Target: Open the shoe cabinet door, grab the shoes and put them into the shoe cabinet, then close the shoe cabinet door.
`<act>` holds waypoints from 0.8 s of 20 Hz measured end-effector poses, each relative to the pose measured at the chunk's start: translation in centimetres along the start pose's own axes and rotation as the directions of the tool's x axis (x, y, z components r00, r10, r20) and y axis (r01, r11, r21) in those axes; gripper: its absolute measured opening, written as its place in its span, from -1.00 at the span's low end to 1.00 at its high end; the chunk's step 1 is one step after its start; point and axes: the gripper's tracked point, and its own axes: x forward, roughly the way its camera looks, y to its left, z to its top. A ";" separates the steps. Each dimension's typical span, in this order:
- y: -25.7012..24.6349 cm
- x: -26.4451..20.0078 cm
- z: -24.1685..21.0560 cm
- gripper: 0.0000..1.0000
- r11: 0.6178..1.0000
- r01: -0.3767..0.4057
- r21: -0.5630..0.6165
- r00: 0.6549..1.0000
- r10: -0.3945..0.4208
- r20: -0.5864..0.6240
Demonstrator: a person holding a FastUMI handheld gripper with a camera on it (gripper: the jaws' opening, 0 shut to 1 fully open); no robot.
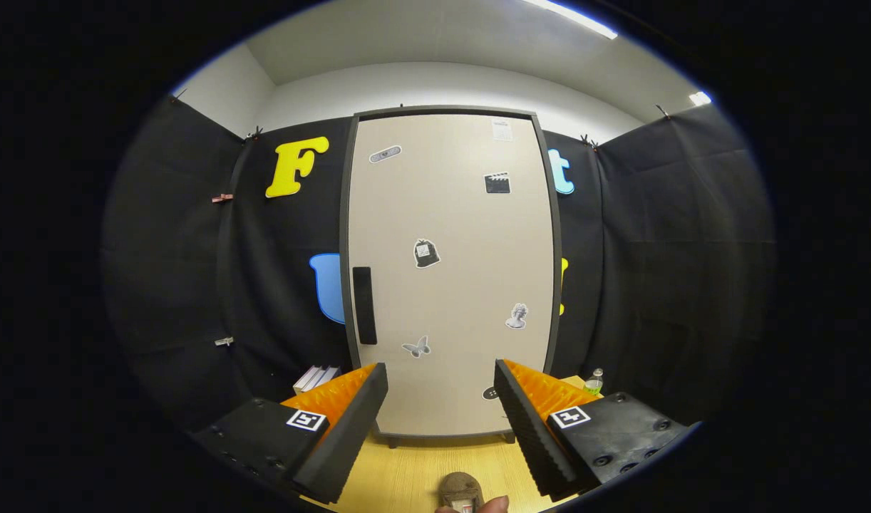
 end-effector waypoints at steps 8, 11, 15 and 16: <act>2.4 1.3 0.6 0.96 0.999 -0.033 0.007 0.999 0.033 0.005; 3.7 3.3 1.0 0.96 0.999 -0.050 0.015 0.999 0.050 0.011; 6.2 6.8 0.8 0.95 0.998 -0.067 -0.001 0.998 0.067 0.012; 7.0 7.8 0.5 0.96 0.997 -0.076 0.003 0.997 0.076 0.007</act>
